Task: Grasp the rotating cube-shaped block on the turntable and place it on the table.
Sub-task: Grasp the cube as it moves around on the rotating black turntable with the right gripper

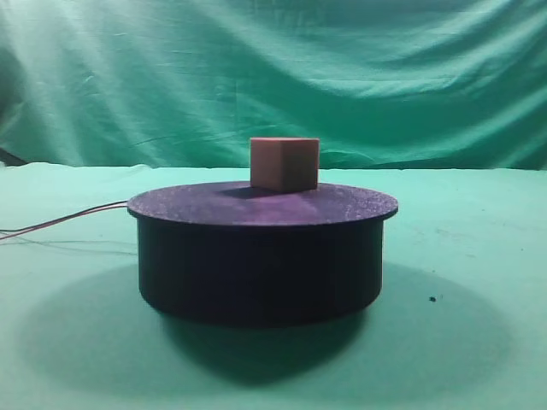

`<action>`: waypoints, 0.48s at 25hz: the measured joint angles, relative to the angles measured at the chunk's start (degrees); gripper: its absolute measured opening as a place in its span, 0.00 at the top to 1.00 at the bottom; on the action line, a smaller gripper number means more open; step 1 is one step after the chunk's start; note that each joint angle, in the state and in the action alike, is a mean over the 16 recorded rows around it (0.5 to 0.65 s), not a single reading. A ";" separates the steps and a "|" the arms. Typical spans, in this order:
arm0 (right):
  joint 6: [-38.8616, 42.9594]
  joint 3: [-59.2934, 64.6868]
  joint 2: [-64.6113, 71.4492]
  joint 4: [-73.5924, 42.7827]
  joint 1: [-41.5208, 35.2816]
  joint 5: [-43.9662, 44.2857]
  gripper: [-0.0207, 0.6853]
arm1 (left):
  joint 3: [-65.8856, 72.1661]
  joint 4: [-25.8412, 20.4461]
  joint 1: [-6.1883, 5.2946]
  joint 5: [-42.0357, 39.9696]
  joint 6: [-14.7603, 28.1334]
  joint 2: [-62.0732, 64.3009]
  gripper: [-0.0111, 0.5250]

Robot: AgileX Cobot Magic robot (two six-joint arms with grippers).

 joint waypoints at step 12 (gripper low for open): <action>0.09 0.01 0.00 -0.02 0.00 -0.86 0.97 | 0.00 0.00 0.00 0.00 0.00 0.00 0.98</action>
